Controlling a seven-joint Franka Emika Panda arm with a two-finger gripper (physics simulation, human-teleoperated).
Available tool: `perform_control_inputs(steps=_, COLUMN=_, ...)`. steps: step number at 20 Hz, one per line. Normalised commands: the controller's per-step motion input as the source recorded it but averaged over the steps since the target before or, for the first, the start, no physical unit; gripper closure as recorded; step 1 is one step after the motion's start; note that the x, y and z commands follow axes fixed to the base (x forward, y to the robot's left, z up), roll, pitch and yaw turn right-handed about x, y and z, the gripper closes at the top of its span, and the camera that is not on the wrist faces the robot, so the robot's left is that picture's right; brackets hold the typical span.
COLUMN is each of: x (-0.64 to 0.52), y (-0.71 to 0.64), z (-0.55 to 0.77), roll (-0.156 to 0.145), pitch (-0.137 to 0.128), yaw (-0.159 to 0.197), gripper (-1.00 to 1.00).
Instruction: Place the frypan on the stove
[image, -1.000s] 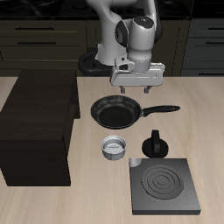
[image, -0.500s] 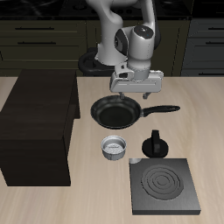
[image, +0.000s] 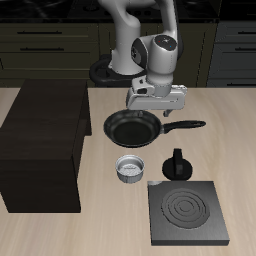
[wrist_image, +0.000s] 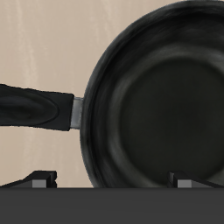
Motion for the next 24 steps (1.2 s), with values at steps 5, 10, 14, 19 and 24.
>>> perform_control_inputs(steps=5, x=0.01, y=-0.04, z=-0.18, roll=-0.006, pitch=0.03, yaw=0.004, gripper=-1.0)
perform_control_inputs(steps=10, x=-0.03, y=-0.04, z=-0.14, roll=-0.013, pitch=0.036, yaw=-0.004, gripper=-1.0)
perform_control_inputs(steps=14, x=-0.02, y=0.01, z=-0.14, roll=-0.023, pitch=0.025, yaw=0.024, gripper=-1.0)
perform_control_inputs(steps=19, x=-0.01, y=0.04, z=-0.17, roll=0.03, pitch=0.036, yaw=-0.007, gripper=1.0)
perform_control_inputs(steps=24, x=-0.02, y=0.02, z=-0.03, roll=-0.001, pitch=0.009, yaw=-0.007, gripper=1.0)
